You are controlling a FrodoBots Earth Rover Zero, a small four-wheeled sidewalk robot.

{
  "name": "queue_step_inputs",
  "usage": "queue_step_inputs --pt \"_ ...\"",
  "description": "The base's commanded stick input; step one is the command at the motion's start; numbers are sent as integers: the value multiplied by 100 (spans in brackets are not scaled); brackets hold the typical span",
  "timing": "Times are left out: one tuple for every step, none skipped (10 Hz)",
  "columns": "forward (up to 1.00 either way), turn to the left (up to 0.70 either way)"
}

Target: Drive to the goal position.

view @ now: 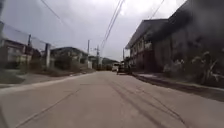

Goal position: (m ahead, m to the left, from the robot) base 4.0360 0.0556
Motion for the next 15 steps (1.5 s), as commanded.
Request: queue_step_inputs --pt "50 0" --pt "50 0" --pt "50 0" --pt "50 0" --pt "50 0" --pt "50 0" --pt "50 0" --pt "50 0" --pt "50 0" --pt "50 0" --pt "50 0" --pt "50 -7" --pt "50 -46" --pt "50 -50" --pt "50 -50"
